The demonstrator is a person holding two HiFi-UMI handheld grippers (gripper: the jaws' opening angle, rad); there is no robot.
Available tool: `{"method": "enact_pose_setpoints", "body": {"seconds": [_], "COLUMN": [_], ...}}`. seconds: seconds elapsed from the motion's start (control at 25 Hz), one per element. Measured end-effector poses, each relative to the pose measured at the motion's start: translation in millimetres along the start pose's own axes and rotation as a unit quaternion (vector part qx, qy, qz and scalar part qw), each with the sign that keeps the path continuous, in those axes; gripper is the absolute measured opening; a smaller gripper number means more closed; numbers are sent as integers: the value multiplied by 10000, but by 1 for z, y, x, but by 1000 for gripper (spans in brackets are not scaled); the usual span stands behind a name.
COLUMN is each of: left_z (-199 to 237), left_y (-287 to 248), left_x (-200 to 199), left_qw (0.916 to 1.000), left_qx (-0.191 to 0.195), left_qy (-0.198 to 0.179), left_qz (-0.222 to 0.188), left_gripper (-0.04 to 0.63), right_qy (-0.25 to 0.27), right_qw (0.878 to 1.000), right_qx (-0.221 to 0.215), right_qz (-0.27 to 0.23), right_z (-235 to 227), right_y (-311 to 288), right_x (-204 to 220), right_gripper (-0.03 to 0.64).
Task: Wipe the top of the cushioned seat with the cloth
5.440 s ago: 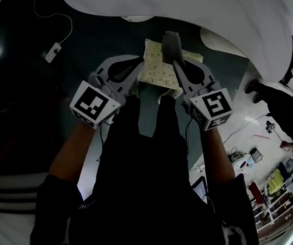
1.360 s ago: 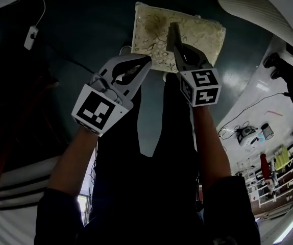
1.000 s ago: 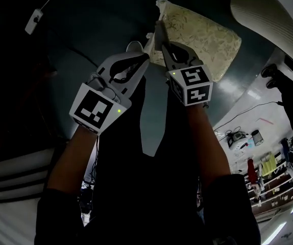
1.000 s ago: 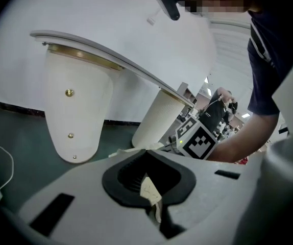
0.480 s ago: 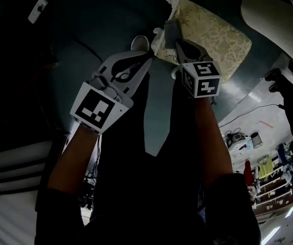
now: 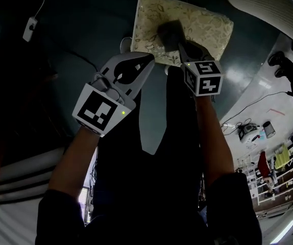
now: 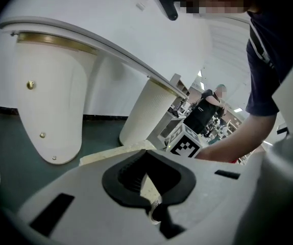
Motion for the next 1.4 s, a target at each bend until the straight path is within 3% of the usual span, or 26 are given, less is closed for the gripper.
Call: {"method": "enact_pose_setpoints", "body": {"seconds": [0.32, 0.84, 1.12, 1.4], "left_z": [-43, -104, -124, -115], "left_y": [-64, -147, -156, -132], "left_x": [-41, -67, -68, -62], "left_qw": [9982, 9908, 9880, 9904], "left_qx": [365, 893, 1022, 984], "left_qy": [-365, -775, -904, -829], "left_qz": [295, 657, 721, 510], "left_gripper": [6, 6, 8, 8], "right_qy": [-489, -1226, -1410, -1087], "right_qw": [9986, 9908, 9872, 9907], "right_qx": [162, 482, 629, 531], "right_qz": [-136, -306, -397, -625], "right_z": [-73, -154, -165, -134], "right_y": [40, 86, 106, 120], "right_x": [38, 106, 124, 97], "right_gripper": [34, 34, 34, 34]}}
Point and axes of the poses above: the fingertips, and each gripper's own axes: y backward along the fingers, z to its left, x out of its underside, the point moved 9 cm from there along y, backward along the fingers, and after that the axes turned 9 degrees about z, right-handed, at the moved point
